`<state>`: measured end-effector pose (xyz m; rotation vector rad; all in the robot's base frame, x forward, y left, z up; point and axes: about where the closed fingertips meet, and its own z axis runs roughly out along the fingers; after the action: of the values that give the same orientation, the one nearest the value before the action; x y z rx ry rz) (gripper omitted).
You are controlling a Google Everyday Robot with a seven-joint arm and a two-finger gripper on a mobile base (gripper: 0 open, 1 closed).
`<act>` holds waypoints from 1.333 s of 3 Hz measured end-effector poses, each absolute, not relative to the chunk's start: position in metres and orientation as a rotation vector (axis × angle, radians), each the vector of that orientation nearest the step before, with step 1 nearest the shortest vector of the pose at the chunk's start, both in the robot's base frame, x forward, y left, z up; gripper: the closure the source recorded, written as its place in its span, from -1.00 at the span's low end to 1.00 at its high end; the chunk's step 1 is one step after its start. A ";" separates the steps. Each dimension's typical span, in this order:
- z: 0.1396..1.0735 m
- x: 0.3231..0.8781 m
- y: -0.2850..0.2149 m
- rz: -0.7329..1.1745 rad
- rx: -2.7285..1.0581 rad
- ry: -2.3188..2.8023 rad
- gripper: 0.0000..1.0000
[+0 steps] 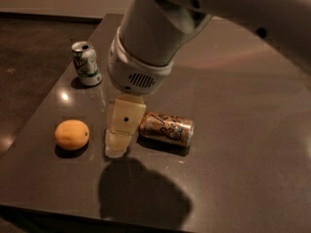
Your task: Pick orange
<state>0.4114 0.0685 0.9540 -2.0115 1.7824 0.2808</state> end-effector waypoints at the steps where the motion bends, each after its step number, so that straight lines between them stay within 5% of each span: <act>1: 0.927 0.418 0.108 0.325 -2.067 1.782 -1.00; 4: 0.861 0.421 0.172 0.377 -2.169 1.801 -0.97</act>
Offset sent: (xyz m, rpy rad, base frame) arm 0.0119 0.0971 -0.0905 -0.0691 0.1558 0.0944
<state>0.4207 0.1722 0.8609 -2.1694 1.8005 0.3766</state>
